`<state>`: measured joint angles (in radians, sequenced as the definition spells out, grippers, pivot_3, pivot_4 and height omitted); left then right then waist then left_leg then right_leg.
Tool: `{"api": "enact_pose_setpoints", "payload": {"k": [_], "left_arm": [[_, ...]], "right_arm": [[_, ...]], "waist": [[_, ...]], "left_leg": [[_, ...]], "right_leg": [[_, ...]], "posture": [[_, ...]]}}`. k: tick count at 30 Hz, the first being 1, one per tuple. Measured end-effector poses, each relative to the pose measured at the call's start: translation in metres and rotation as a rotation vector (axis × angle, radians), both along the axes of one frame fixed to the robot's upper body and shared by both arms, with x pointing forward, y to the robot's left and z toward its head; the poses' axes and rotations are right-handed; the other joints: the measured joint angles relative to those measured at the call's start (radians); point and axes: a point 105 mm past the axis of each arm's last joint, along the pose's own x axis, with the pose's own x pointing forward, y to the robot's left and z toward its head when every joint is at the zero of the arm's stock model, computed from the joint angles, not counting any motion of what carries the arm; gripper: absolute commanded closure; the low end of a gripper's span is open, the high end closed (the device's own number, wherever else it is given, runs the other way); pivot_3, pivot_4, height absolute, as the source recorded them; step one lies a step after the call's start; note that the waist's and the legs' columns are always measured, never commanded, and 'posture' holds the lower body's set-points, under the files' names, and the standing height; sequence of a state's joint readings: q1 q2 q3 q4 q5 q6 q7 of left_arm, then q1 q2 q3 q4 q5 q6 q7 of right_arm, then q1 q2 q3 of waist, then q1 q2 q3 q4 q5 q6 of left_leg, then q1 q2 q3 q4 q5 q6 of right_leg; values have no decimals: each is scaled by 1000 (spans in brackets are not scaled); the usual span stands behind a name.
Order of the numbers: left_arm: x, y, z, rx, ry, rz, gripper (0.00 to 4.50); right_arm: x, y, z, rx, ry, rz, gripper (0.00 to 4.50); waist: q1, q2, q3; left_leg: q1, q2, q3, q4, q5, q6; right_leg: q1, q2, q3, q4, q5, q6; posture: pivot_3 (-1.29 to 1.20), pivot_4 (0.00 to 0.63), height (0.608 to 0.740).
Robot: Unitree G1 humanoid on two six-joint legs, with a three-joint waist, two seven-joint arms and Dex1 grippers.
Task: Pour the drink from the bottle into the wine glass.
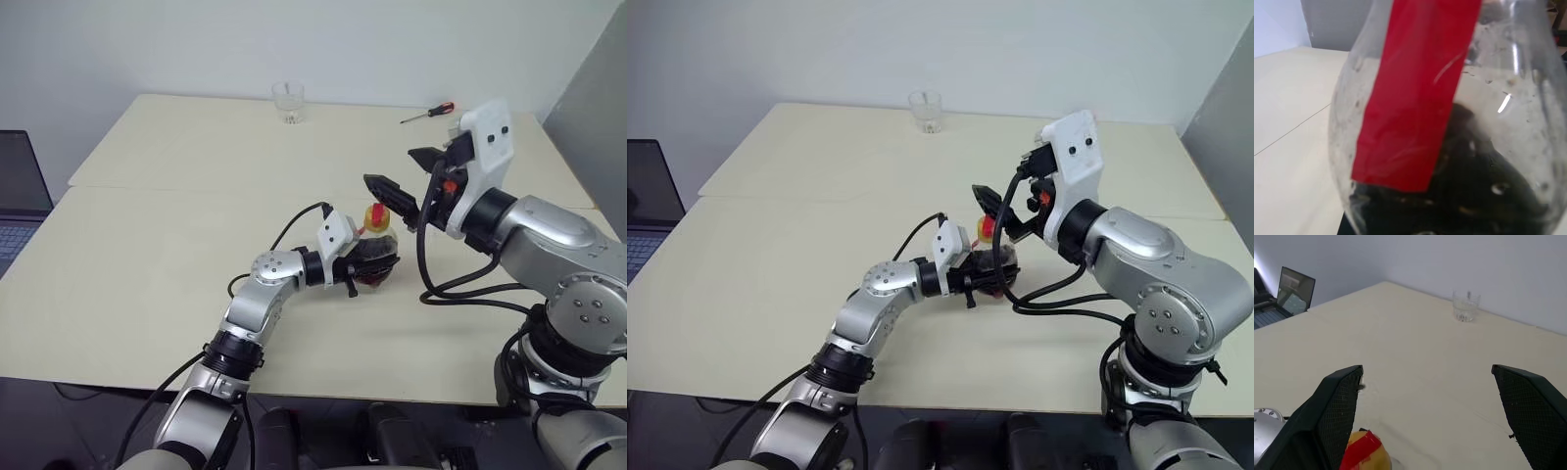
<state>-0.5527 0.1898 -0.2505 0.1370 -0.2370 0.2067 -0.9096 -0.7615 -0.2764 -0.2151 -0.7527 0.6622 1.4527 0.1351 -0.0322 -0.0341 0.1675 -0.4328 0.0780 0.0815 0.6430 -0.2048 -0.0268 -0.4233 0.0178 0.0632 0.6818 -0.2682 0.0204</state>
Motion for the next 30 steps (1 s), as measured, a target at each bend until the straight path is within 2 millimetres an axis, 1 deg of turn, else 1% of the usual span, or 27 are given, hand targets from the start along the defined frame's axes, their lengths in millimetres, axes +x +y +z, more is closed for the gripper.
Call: {"api": "enact_pose_setpoints", "payload": {"k": [4, 6, 8, 9, 11, 18, 24, 30], "left_arm": [[1, 0, -1, 2, 0, 5, 3291], [1, 0, -1, 2, 1, 6, 3297], [1, 0, -1, 2, 2, 7, 3311], [1, 0, -1, 3, 3, 8, 3311], [1, 1, -2, 5, 3, 10, 3311], [1, 1, -2, 4, 5, 10, 3311], [1, 0, -2, 3, 5, 9, 3311], [1, 0, -3, 8, 5, 12, 3311]], "right_arm": [[-1, 7, -9, 28, 42, 11, 0], [-2, 13, -13, 55, 61, 24, 0], [-4, 21, -21, 59, 89, 38, 0], [-4, 21, -24, 57, 99, 36, 0], [-3, 21, -27, 57, 108, 29, 0], [1, 25, -26, 84, 94, 23, 0], [11, 17, -34, 93, 107, -27, 0], [12, 15, -39, 104, 99, -21, 0]], "waist": [[-1, 0, 0], [-2, 0, 0], [-1, 0, 0], [-1, 0, 0], [-1, 0, 0], [-1, 0, 0], [-1, 0, 0], [-1, 0, 0]], "left_leg": [[0, 0, 0, 0, 0, 0], [0, 1, -1, 0, 0, 0], [0, 0, -1, 0, 0, 0], [0, 0, -1, 0, 0, 0], [0, 0, 0, 0, 0, 0], [0, 0, 0, 0, 0, 0], [0, 0, 0, 0, 0, 0], [0, 0, 0, 0, 0, 0]], "right_leg": [[0, 1, 0, 0, 0, 0], [0, 1, 0, 0, 0, 0], [0, 1, 0, 0, 0, 0], [0, 1, 0, 0, 0, 0], [0, 0, 0, 0, 0, 0], [0, 1, -1, 0, 0, 1], [0, 1, -1, 0, 0, 1], [0, 1, -1, 0, 0, 1]], "posture": [[0, 150, 740], [0, 150, 740], [0, 150, 740], [0, 150, 740], [0, 150, 740], [0, 150, 740], [0, 150, 740], [0, 150, 740]]}}
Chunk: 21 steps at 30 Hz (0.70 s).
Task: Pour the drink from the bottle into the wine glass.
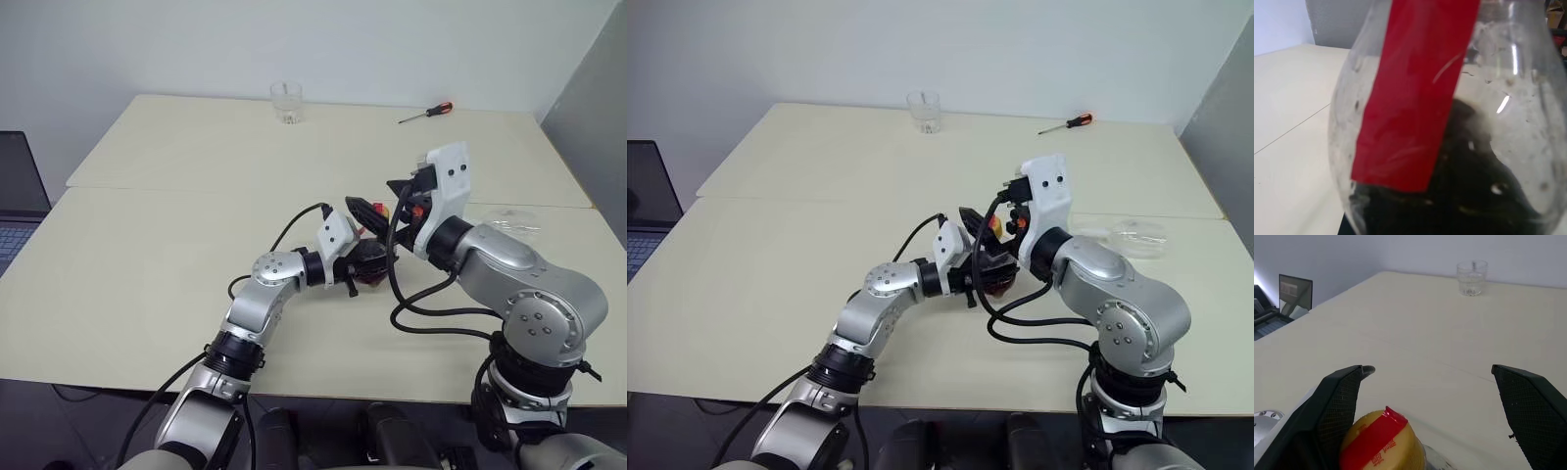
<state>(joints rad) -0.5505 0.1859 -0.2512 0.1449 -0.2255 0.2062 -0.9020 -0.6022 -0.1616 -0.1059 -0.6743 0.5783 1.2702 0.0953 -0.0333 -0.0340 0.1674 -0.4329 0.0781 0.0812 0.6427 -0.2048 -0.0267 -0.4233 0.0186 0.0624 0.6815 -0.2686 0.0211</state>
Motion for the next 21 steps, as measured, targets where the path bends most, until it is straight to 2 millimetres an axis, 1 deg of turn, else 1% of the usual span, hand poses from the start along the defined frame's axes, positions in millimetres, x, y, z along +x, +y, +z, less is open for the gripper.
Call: {"api": "enact_pose_setpoints", "payload": {"k": [6, 14, 21], "left_arm": [[1, 0, -3, 6, 8, 4, 3311], [1, 0, -3, 7, 9, 1, 3312], [2, 0, -4, 12, 14, 5, 3314]], "right_arm": [[0, -3, -4, 8, 2, 9, 0], [-7, -13, -9, 70, 34, 48, 0], [-15, -24, -10, 43, 30, 76, 0]], "waist": [[0, 0, 0], [0, 0, 0], [-1, 0, 0]], "left_leg": [[0, 0, 0, 0, 0, 0], [0, 0, 0, 0, 0, 0], [0, 0, 0, 0, 0, 0]], "right_leg": [[0, 0, 0, 0, 0, 0], [0, 0, 0, 0, 0, 0], [0, 0, 0, 0, 0, 0]], "posture": [[0, 150, 740], [0, 150, 740], [0, 150, 740]]}}
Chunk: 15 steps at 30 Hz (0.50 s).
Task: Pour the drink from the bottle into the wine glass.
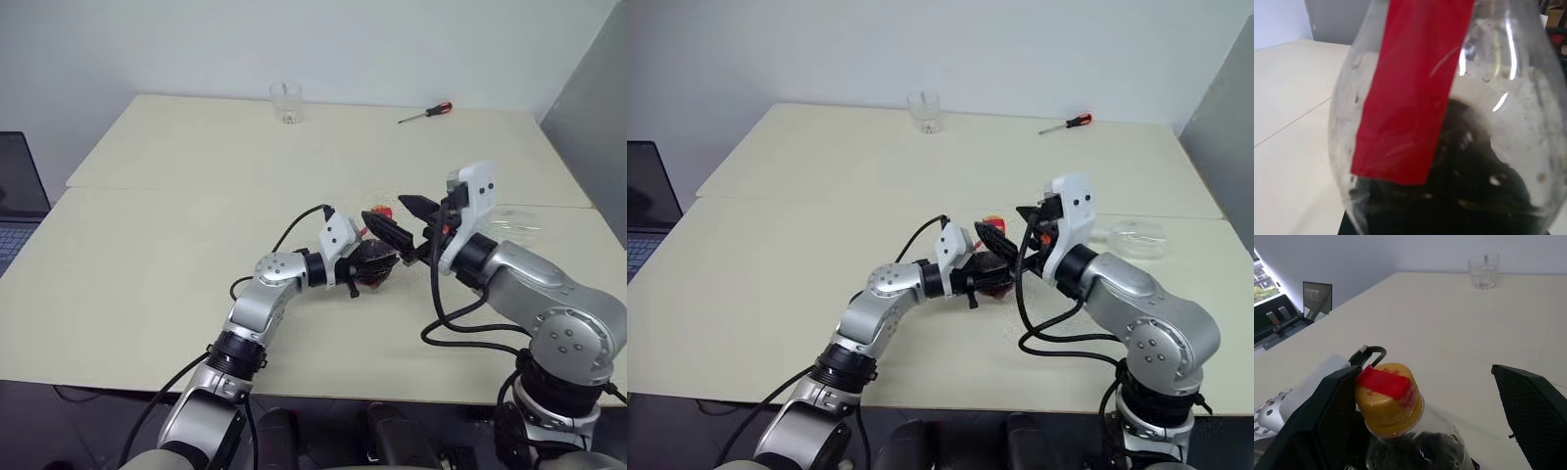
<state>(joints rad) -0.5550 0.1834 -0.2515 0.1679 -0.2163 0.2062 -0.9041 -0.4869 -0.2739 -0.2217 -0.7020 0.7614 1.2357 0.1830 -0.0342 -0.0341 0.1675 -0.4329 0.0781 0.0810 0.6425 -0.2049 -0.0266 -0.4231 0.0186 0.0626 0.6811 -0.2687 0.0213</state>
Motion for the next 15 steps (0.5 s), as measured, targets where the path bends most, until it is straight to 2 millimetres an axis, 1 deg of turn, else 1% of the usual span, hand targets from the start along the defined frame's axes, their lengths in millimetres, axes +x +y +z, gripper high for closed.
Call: {"api": "enact_pose_setpoints", "payload": {"k": [3, 6, 10, 15], "left_arm": [[0, 0, -1, 5, 1, 3, 3314], [1, 2, -1, 7, -1, 8, 3315], [1, 2, -1, 8, -3, 9, 3346], [2, 4, 2, 2, -22, 12, 3346]], "right_arm": [[-4, -4, -3, -28, 5, 21, 0], [-6, -9, -12, -50, 40, 32, 0], [-8, -13, -15, -83, 46, 41, 0], [-8, -29, -25, -146, 91, 29, 0]], "waist": [[0, 0, 0], [0, 0, 0], [1, 0, 0], [1, 0, 0]], "left_leg": [[0, 0, 0, 0, 0, 0], [0, 0, 0, 0, 0, 0], [0, 0, 0, 0, 0, 0], [0, 0, 0, 0, 0, 0]], "right_leg": [[0, 0, 0, 0, 0, 0], [0, 0, 1, -1, 0, 0], [1, 0, 0, -1, 0, 0], [1, 0, 1, -1, 0, 0]], "posture": [[0, 150, 740], [0, 150, 740], [0, 150, 740], [0, 150, 740]]}}
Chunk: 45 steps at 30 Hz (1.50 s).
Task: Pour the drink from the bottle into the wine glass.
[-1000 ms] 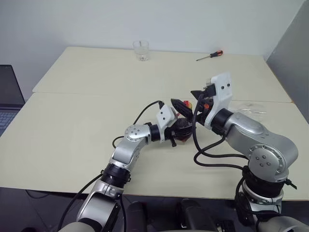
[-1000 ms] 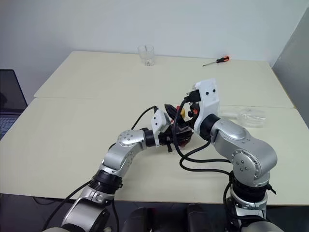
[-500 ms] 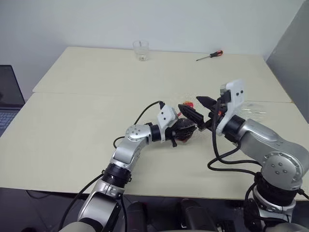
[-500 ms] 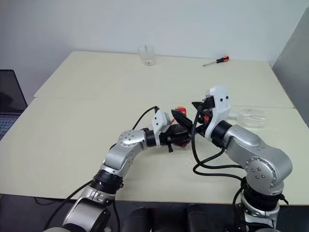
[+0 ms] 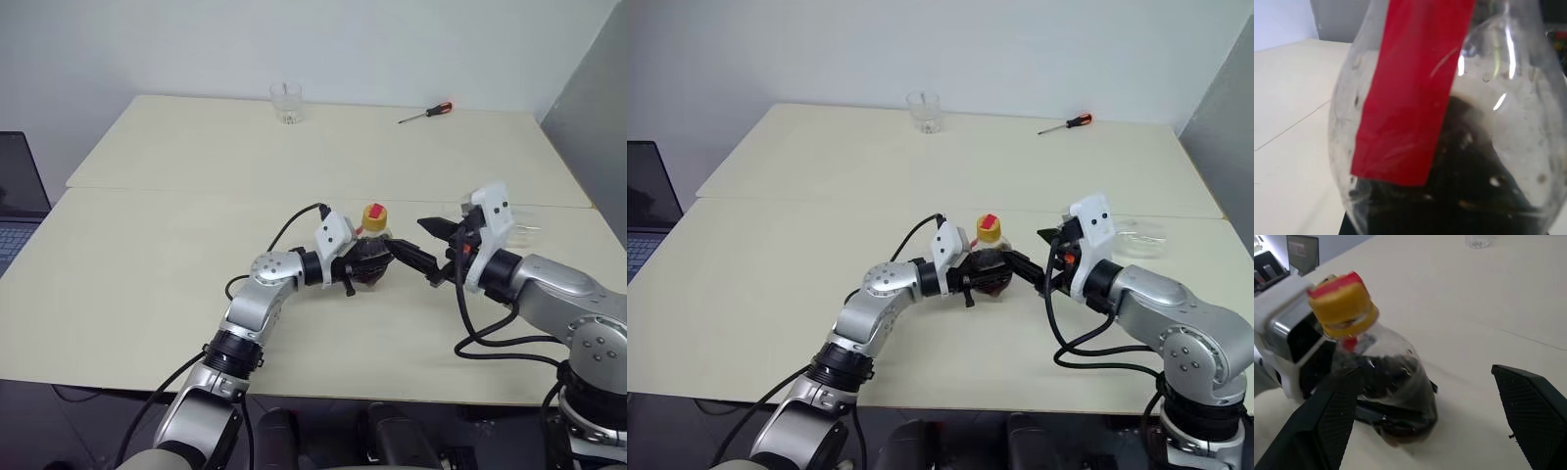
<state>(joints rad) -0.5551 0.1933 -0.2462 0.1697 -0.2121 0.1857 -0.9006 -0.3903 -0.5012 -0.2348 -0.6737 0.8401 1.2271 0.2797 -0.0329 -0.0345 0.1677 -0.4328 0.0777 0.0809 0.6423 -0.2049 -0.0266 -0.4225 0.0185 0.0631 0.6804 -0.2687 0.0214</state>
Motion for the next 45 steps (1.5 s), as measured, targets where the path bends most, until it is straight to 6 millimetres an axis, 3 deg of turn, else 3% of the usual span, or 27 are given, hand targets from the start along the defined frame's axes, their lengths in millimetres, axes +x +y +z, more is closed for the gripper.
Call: {"api": "enact_pose_setpoints", "payload": {"k": [3, 15, 22, 37, 45], "left_arm": [[0, 0, 0, -1, -1, 5, 3346], [2, 2, 1, 0, -5, 19, 3347], [2, 2, 1, -3, -5, 19, 3348], [1, 1, 2, -8, -10, 20, 3349], [0, 2, 2, -11, -11, 26, 3349]], "right_arm": [[-5, 2, 4, 12, 0, 49, 0], [-9, 23, 49, 50, -138, 172, 0], [0, 50, 41, 65, -115, 175, 0], [31, 53, 42, 22, -158, 32, 0], [30, 53, 41, 27, -160, 37, 0]], "waist": [[-1, 0, 0], [0, 0, 0], [0, 0, 0], [0, 0, 0], [0, 0, 0]], "left_leg": [[0, 0, 0, 0, 0, 0], [0, 0, -1, 0, 0, 0], [0, 1, 0, 0, 0, 0], [0, 1, 0, 0, 0, 0], [0, 1, 0, 0, 0, 0]], "right_leg": [[0, 0, 0, 0, 0, 0], [0, 0, 0, 0, 0, 0], [0, 0, 1, 0, 0, 0], [0, 0, 0, 0, 0, 0], [0, 0, 0, 0, 0, 0]], "posture": [[0, 150, 740], [0, 150, 740], [0, 150, 740], [0, 150, 740], [0, 150, 740]]}}
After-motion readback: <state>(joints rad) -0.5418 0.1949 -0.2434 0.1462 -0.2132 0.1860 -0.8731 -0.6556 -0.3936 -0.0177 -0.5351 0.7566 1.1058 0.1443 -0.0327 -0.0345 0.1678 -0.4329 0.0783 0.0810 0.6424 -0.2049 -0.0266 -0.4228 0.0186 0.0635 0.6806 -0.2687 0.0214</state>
